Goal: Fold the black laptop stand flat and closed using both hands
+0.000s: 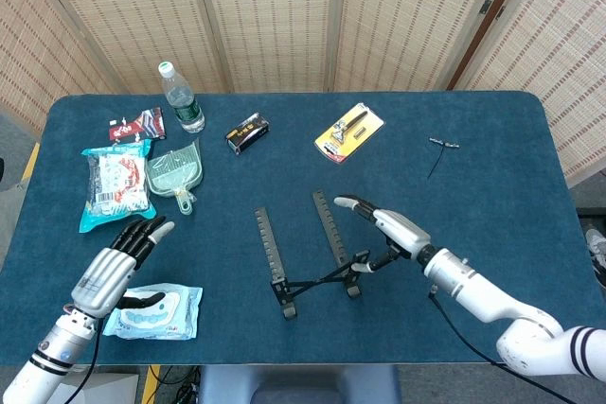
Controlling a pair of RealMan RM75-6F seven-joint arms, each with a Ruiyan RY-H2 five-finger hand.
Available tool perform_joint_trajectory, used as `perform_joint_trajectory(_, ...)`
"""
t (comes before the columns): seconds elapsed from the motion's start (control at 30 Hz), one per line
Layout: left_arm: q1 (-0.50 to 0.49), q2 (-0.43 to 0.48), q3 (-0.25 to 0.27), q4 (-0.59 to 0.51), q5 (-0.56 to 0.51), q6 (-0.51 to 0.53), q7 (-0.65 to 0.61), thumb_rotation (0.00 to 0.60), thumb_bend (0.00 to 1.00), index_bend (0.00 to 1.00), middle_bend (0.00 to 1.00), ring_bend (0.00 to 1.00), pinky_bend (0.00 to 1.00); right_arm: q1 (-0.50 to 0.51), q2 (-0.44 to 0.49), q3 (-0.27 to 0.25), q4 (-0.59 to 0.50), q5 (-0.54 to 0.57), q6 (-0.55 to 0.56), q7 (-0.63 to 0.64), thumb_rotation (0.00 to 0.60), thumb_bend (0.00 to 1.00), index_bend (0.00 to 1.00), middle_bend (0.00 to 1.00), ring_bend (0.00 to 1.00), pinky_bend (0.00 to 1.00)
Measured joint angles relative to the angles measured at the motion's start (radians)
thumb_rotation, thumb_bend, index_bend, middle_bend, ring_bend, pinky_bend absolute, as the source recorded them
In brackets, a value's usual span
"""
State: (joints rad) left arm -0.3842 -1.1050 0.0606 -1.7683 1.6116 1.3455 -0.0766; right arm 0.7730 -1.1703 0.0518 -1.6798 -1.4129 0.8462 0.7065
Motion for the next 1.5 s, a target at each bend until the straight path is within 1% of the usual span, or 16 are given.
perform_joint_trajectory(0.1,0.01,0.008,-0.006,0.001,-0.002,0.006,-0.005,0.6,0.13,0.0,0.0,0.0,0.0,0.007,-0.072,0.042,0.038,0.091,0.005,-0.096,0.6,0.06,0.0,0.0,0.0,0.02)
perform_joint_trajectory(0.17,0.013,0.011,-0.008,0.004,-0.003,0.006,-0.006,0.6,0.13,0.0,0.0,0.0,0.0,0.007,-0.12,0.072,0.063,0.14,0.031,-0.171,0.6,0.06,0.0,0.0,0.0,0.0)
perform_joint_trajectory(0.23,0.014,0.016,-0.012,0.008,-0.004,0.004,-0.007,0.6,0.13,0.0,0.0,0.0,0.0,0.001,-0.156,0.097,0.08,0.167,0.081,-0.23,0.6,0.06,0.0,0.0,0.0,0.0)
perform_joint_trajectory(0.37,0.011,0.017,-0.02,0.016,-0.004,-0.008,-0.007,0.6,0.13,0.0,0.0,0.0,0.0,-0.026,-0.186,0.124,0.093,0.165,0.186,-0.292,0.6,0.06,0.0,0.0,0.0,0.0)
perform_joint_trajectory(0.47,0.002,0.015,-0.028,0.027,-0.008,-0.027,-0.004,0.6,0.13,0.0,0.0,0.0,0.0,-0.052,-0.181,0.126,0.093,0.121,0.236,-0.314,0.6,0.06,0.0,0.0,0.0,0.0)
perform_joint_trajectory(0.6,-0.024,0.001,-0.044,0.052,-0.014,-0.069,0.014,0.6,0.13,0.0,0.0,0.0,0.0,-0.082,-0.149,0.105,0.098,0.034,0.281,-0.347,0.6,0.07,0.0,0.0,0.0,0.0)
perform_joint_trajectory(0.7,-0.053,-0.015,-0.06,0.075,-0.021,-0.111,0.048,0.6,0.13,0.0,0.0,0.0,0.0,-0.104,-0.12,0.08,0.105,-0.038,0.314,-0.374,0.6,0.06,0.0,0.0,0.0,0.0)
perform_joint_trajectory(0.8,-0.089,-0.036,-0.078,0.096,-0.028,-0.157,0.072,0.6,0.13,0.0,0.0,0.0,0.0,-0.12,-0.096,0.052,0.116,-0.106,0.343,-0.412,0.6,0.03,0.0,0.0,0.0,0.0)
perform_joint_trajectory(0.87,-0.112,-0.054,-0.089,0.109,-0.034,-0.186,0.084,0.6,0.13,0.0,0.0,0.0,0.0,-0.131,-0.085,0.036,0.128,-0.152,0.369,-0.461,0.6,0.0,0.0,0.0,0.0,0.0)
perform_joint_trajectory(1.07,-0.185,-0.117,-0.121,0.149,-0.068,-0.287,0.111,0.6,0.13,0.0,0.0,0.0,0.0,-0.174,-0.066,-0.026,0.158,-0.296,0.453,-0.602,0.6,0.0,0.0,0.0,0.0,0.0)
perform_joint_trajectory(1.23,-0.249,-0.194,-0.145,0.207,-0.11,-0.371,0.134,0.6,0.13,0.0,0.0,0.0,0.0,-0.211,-0.079,-0.062,0.194,-0.35,0.501,-0.659,0.6,0.0,0.0,0.0,0.0,0.0)
perform_joint_trajectory(1.5,-0.314,-0.296,-0.182,0.267,-0.185,-0.439,0.171,0.6,0.13,0.0,0.0,0.0,0.0,-0.241,-0.127,-0.095,0.265,-0.389,0.504,-0.761,0.6,0.0,0.0,0.0,0.0,0.0)
